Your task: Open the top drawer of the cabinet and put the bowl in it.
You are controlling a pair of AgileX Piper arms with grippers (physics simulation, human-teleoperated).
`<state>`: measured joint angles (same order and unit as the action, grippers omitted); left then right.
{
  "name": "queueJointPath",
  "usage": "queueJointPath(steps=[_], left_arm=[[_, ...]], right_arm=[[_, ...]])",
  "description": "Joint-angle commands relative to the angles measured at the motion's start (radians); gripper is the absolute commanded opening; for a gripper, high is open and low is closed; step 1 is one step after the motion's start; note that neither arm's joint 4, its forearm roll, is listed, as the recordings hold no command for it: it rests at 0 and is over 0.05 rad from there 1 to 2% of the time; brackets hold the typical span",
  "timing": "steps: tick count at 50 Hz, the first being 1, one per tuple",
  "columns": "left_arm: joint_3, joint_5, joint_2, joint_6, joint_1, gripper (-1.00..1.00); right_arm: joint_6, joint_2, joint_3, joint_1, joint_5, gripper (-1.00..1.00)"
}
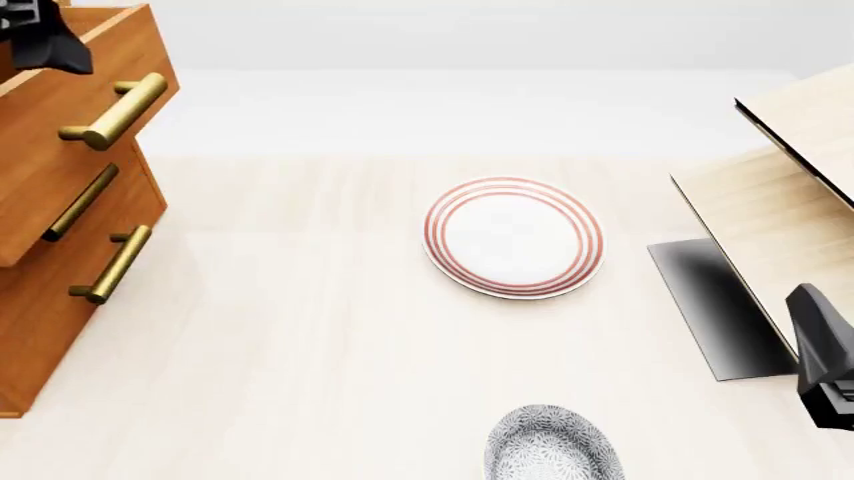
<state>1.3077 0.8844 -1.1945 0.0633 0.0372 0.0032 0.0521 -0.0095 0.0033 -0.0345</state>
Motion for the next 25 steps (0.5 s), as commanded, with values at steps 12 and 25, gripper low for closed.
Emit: queueJointPath(steps=[12, 25], left_arm=[[-0.056, -0.052, -0.028, 0.001, -0.016, 1.0], [-0.033, -0.058, -0.06, -0.006, -0.044, 1.0]], right_arm=[[-0.001, -0.002, 0.002, -0.001, -0.002, 1.0], [-0.001, -0.001, 0.002, -0.001, -0.002, 1.0]])
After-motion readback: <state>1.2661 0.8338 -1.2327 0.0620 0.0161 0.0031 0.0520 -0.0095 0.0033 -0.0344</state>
